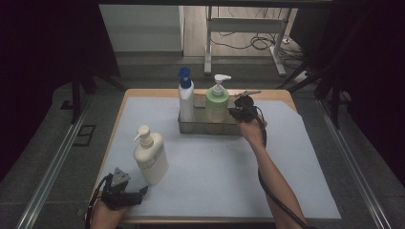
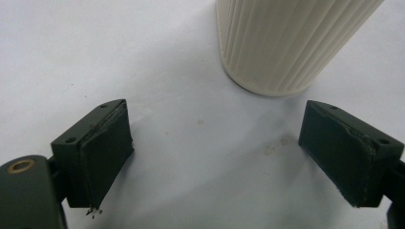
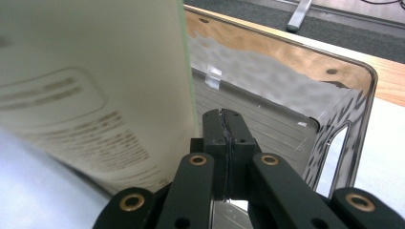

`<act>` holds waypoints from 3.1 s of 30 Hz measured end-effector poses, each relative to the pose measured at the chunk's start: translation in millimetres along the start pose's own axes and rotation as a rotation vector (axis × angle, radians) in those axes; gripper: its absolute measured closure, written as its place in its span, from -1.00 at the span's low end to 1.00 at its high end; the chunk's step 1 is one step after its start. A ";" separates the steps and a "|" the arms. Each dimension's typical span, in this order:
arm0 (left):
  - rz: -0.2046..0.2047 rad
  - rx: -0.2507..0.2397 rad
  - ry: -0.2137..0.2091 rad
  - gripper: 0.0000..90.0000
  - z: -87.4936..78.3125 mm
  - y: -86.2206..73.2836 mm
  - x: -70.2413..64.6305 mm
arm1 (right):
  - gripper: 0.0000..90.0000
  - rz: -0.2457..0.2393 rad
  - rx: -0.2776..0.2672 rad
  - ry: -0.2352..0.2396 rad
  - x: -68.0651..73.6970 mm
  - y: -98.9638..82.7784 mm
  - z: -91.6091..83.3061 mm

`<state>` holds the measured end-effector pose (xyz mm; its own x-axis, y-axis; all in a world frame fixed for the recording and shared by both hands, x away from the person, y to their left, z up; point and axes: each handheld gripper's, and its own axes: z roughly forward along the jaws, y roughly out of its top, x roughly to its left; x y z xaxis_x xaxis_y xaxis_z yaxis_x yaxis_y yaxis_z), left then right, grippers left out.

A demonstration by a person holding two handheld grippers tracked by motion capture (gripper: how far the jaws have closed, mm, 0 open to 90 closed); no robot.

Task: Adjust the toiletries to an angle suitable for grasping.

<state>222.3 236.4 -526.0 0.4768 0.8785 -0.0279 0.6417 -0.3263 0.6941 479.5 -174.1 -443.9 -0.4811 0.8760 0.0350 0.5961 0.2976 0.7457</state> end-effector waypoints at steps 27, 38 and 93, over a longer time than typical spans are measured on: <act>0.001 0.001 -0.001 -0.76 0.1 0.2 0.1 | 0.99 -0.006 0.028 0.043 11.4 3.3 14.3; 0.000 0.000 -0.001 -0.76 0.1 0.2 0.1 | 0.99 -0.030 0.035 0.061 21.6 4.4 17.8; 0.001 0.001 -0.003 -0.76 0.1 0.3 0.4 | 0.58 -0.112 0.003 0.095 32.1 5.2 -20.5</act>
<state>222.7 236.6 -525.8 0.4791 0.8773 -0.0292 0.6419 -0.3275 0.6933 454.0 -152.2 -425.3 -0.6032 0.7974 0.0142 0.5370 0.3929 0.7465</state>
